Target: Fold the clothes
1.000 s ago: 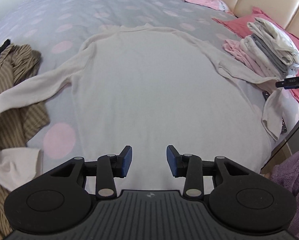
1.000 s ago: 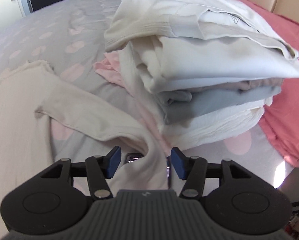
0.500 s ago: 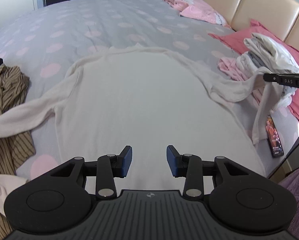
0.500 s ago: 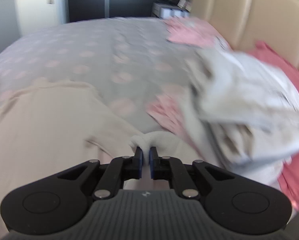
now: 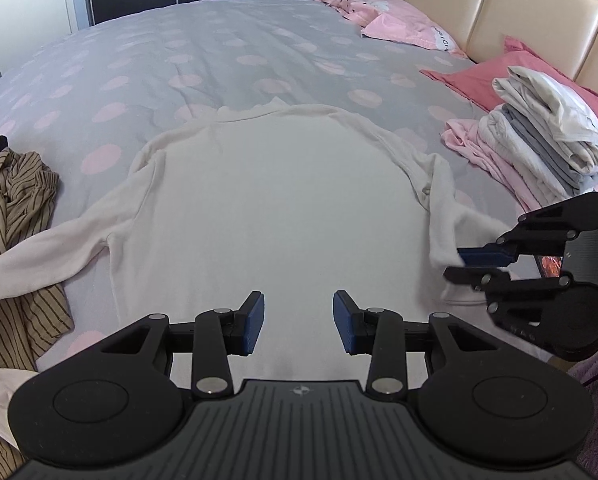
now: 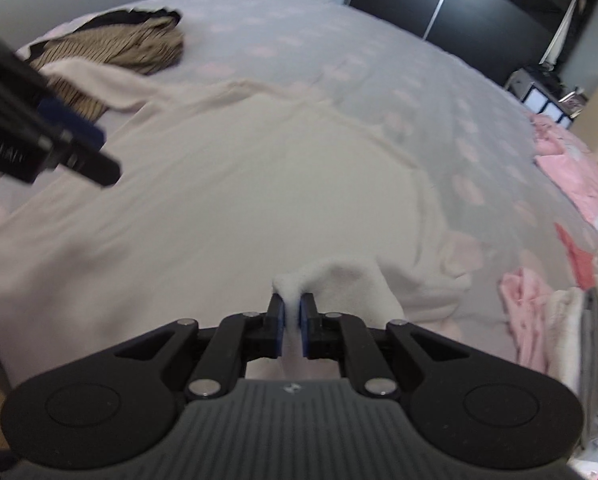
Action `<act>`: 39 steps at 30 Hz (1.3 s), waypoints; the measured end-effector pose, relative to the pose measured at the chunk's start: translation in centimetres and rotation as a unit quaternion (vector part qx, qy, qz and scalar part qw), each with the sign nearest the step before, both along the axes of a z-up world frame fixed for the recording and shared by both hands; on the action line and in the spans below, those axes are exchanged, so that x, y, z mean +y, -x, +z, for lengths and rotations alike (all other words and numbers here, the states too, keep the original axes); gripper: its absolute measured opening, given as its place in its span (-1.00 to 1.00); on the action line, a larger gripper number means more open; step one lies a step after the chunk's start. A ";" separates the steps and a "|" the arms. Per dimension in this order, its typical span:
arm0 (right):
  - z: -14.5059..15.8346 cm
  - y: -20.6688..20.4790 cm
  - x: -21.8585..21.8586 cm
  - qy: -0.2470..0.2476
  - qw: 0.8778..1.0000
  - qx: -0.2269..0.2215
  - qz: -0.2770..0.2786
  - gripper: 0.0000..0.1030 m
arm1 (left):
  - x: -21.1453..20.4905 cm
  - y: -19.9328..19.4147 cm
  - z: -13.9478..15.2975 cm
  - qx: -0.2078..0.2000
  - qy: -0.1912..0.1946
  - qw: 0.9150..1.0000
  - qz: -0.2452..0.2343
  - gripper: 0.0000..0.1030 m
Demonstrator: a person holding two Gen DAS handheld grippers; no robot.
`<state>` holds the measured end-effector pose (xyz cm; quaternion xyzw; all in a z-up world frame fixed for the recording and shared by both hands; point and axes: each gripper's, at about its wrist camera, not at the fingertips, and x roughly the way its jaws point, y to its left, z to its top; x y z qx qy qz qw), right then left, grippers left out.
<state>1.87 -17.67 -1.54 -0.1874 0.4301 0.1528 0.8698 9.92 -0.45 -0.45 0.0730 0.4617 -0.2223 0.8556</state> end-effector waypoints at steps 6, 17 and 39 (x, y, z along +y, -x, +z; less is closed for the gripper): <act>0.9 0.6 -1.7 -0.052 0.999 0.008 -0.002 -0.29 | -0.2 0.4 -0.4 0.003 -0.005 1.000 -0.012 -0.31; -1.8 1.0 -11.3 -0.060 0.988 0.032 -0.141 -0.17 | -2.7 0.6 -3.2 0.032 -0.018 0.998 -0.055 -0.31; -2.9 -1.2 -13.2 -0.110 0.975 0.066 -0.181 -0.84 | -7.7 -1.0 -3.8 0.055 0.014 0.993 -0.106 -0.30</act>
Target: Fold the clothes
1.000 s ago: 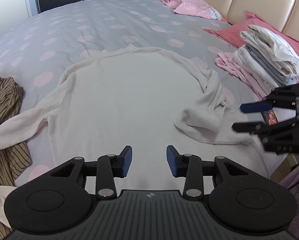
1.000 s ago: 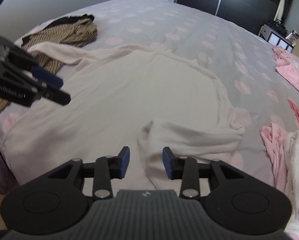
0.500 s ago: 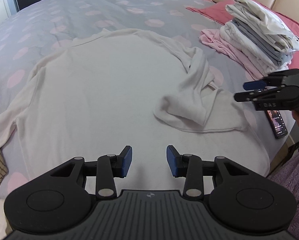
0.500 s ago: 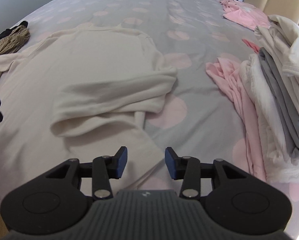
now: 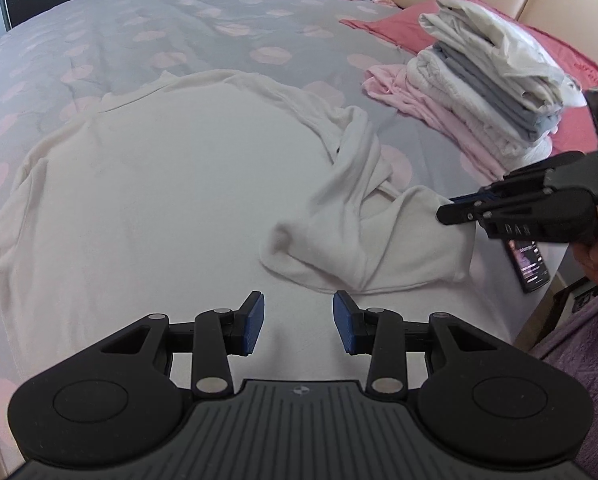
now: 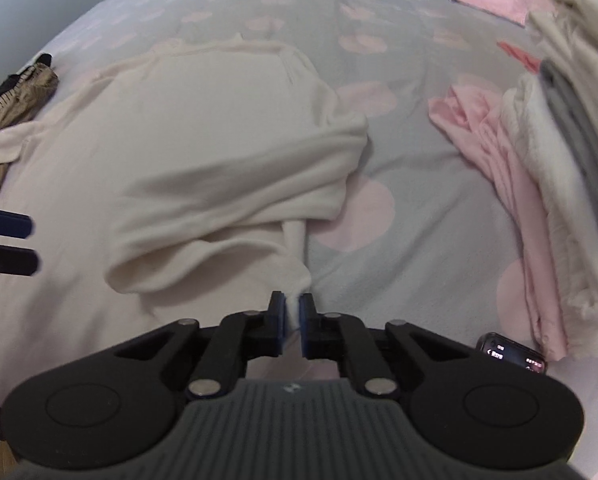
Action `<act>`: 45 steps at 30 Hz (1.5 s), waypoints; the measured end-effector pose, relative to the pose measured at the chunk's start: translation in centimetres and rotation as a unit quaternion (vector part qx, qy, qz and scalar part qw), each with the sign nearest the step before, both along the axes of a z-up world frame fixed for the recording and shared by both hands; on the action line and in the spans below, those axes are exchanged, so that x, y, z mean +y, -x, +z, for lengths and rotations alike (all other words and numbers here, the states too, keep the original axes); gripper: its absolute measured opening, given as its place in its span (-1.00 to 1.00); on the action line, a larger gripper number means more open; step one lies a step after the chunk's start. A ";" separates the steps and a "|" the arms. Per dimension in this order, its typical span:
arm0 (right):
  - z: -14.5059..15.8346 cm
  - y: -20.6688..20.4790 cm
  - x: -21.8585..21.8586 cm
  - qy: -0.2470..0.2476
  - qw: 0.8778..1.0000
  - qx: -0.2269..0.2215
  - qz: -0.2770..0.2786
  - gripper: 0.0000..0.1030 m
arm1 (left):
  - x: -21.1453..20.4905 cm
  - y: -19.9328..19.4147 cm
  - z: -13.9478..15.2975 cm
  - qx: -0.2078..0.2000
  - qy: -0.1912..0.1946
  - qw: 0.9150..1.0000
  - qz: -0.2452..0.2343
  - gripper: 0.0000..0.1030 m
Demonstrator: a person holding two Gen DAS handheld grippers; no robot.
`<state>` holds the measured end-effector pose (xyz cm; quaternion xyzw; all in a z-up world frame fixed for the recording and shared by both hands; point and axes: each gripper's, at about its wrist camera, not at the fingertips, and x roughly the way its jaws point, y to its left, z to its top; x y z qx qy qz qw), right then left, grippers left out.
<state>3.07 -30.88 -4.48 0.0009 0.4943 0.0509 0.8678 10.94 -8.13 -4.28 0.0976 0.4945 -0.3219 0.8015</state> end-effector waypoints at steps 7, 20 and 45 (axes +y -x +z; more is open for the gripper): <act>2.9 4.3 5.6 -0.015 0.997 -0.047 0.067 -0.84 | 0.6 -0.6 0.4 0.077 0.107 0.991 0.025 -0.30; -1.8 10.1 16.6 -0.012 0.967 0.008 0.256 -0.76 | 0.8 0.7 -0.7 0.070 0.048 0.996 0.006 -0.19; -1.2 1.8 0.4 0.099 0.994 0.010 0.034 -0.33 | -3.0 2.3 -4.2 -0.034 -0.096 0.988 -0.117 -0.87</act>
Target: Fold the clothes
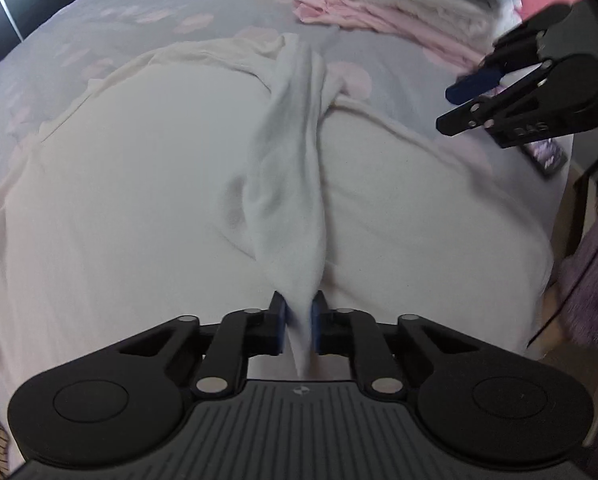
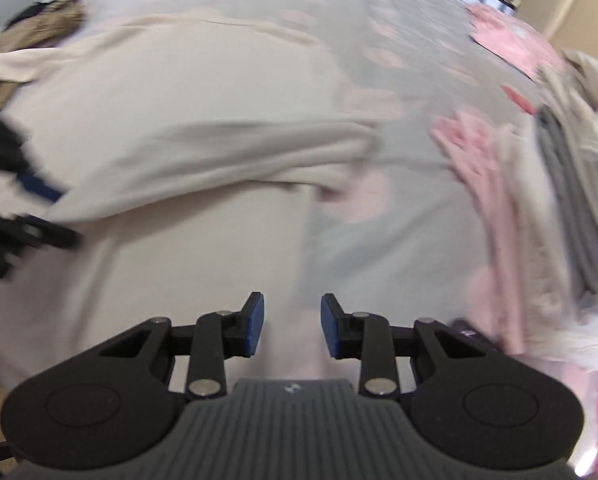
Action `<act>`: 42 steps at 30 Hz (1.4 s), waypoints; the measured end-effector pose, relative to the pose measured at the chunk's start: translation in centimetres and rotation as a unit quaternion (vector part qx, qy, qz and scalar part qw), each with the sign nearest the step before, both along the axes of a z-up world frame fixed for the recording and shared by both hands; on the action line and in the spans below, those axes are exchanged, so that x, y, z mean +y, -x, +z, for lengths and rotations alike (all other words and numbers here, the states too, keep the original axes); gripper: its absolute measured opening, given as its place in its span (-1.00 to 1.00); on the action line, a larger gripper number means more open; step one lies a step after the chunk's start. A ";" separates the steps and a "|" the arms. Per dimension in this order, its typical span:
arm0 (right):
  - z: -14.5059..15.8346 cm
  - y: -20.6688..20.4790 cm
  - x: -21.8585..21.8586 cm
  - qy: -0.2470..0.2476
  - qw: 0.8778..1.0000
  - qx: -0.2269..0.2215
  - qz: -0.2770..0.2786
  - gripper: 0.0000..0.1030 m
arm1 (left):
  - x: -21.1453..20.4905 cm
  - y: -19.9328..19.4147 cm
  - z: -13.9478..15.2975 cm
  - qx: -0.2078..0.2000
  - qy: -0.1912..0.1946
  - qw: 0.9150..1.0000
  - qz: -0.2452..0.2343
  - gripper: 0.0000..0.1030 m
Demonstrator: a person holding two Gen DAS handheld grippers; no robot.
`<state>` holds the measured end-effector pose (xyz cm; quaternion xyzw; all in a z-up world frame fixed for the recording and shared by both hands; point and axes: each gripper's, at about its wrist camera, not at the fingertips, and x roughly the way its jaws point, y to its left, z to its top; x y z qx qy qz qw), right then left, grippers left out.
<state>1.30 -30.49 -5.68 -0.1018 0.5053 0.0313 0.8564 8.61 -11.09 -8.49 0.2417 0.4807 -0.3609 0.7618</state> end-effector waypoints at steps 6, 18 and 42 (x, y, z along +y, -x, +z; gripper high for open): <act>-0.5 -2.9 -2.4 0.022 0.999 -0.025 -0.001 -0.33 | 3.1 -3.7 4.8 -0.030 0.086 0.992 0.091 -0.90; -0.9 -6.4 -1.2 -0.034 0.998 -0.048 0.005 -0.31 | 14.3 -9.2 9.1 -0.040 0.246 0.923 0.295 -0.91; -1.6 -18.0 1.5 -0.059 0.995 -0.077 -0.007 -0.74 | 19.9 -9.4 5.1 -0.003 0.155 0.912 0.379 -0.91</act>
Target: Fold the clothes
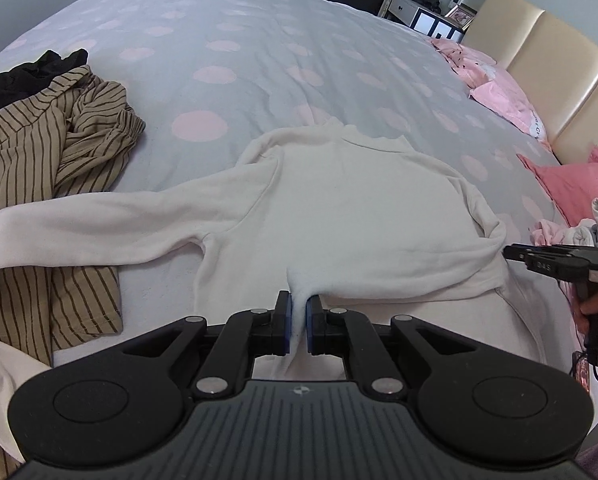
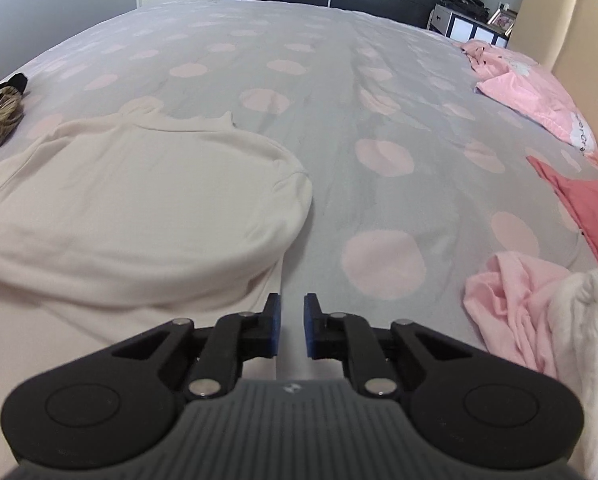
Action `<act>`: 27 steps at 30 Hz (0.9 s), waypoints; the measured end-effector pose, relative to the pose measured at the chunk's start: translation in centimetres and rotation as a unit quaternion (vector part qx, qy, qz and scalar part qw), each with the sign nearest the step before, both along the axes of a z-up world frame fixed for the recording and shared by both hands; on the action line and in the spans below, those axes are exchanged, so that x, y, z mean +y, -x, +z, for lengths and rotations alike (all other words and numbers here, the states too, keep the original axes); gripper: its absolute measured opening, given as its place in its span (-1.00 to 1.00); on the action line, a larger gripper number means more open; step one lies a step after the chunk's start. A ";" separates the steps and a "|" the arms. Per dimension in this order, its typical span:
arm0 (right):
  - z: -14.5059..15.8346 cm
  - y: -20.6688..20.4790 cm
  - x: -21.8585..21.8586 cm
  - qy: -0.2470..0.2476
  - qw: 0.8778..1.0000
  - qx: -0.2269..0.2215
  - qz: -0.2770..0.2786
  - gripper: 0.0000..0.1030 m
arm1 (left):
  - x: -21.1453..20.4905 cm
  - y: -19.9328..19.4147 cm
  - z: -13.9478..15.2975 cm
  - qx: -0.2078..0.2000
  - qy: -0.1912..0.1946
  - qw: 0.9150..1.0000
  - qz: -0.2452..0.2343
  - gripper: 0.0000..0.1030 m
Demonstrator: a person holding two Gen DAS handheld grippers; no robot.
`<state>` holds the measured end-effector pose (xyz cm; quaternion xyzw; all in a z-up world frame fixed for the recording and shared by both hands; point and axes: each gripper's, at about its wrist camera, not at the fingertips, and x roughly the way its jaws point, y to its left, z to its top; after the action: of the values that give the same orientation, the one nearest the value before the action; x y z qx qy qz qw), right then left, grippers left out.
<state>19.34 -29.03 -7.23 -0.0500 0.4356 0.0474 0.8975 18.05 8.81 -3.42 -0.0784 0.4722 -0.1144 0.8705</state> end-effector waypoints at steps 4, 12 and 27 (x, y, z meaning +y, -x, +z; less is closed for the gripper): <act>-0.6 -2.3 0.5 -0.029 1.000 0.004 -0.006 -0.74 | 0.7 0.3 0.1 0.004 0.006 1.000 0.000 -0.91; -0.3 -7.9 1.3 -0.062 0.997 -0.034 -0.040 -0.73 | 1.1 1.1 -0.6 0.021 0.008 1.000 -0.011 -0.91; -1.0 -13.4 -3.1 -0.108 0.986 0.023 -0.128 -0.46 | 1.3 0.9 -1.5 0.039 -0.001 0.999 -0.015 -0.91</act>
<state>32.69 -32.11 -8.23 0.1047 0.4509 -0.0203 0.8862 17.20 10.14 -4.96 -0.0748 0.5070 -0.1242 0.8497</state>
